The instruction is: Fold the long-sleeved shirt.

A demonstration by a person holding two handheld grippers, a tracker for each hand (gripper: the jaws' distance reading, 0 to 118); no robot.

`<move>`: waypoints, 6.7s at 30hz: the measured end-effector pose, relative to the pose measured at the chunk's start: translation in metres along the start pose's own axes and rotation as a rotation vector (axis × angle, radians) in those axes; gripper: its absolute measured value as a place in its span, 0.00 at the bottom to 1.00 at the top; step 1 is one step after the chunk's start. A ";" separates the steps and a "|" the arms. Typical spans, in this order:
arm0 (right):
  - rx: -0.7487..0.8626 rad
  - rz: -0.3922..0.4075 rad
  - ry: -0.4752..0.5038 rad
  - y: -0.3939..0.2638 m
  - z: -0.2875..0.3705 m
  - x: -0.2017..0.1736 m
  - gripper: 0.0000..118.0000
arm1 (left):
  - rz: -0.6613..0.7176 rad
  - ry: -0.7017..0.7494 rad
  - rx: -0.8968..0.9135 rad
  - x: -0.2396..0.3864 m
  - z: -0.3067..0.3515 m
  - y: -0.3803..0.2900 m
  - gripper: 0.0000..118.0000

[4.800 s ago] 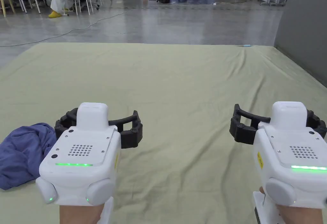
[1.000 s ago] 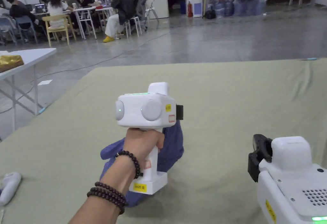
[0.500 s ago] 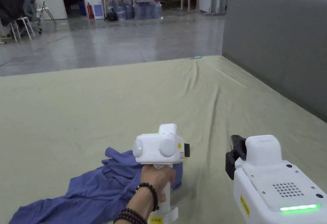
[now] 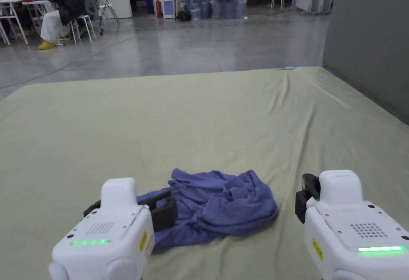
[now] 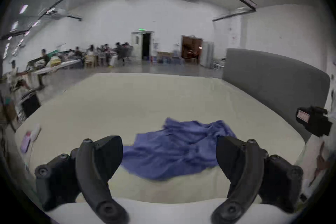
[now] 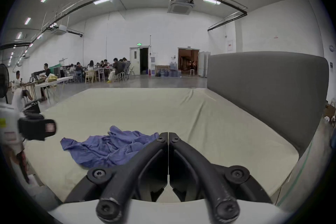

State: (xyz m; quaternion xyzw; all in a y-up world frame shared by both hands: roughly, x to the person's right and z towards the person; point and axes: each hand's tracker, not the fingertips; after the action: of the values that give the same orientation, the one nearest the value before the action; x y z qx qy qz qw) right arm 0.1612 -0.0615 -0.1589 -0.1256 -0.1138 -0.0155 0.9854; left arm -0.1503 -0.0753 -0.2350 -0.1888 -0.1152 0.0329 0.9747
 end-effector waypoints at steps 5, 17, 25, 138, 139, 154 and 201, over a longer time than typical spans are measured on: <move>-0.041 0.036 0.030 -0.007 -0.002 -0.013 0.00 | 0.034 0.046 -0.078 -0.037 0.026 -0.024 0.05; -0.038 0.028 0.036 -0.002 -0.006 -0.011 0.00 | 0.015 0.045 -0.070 -0.028 -0.016 -0.005 0.48; -0.087 0.018 0.016 -0.016 -0.020 -0.002 0.00 | 0.074 0.094 -0.408 -0.061 -0.175 0.005 0.96; -0.369 -0.149 0.121 -0.027 -0.046 0.038 0.00 | 0.039 -0.127 -0.362 -0.090 -0.049 0.027 0.00; -0.368 -0.134 0.048 -0.029 -0.039 0.037 0.00 | 0.032 -0.126 -0.364 -0.090 -0.049 0.029 0.00; -0.457 -0.135 0.109 -0.046 -0.052 0.041 0.00 | 0.012 0.008 -0.647 -0.094 -0.123 -0.045 0.85; -0.342 0.045 0.120 0.184 -0.335 0.051 0.00 | 0.088 -0.039 -0.213 -0.097 -0.103 0.110 0.00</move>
State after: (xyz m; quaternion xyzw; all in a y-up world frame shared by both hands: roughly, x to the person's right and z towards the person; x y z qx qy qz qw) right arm 0.2958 0.0324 -0.5082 -0.2925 -0.0479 -0.0201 0.9548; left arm -0.2219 -0.0215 -0.3900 -0.2954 -0.1288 0.0667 0.9443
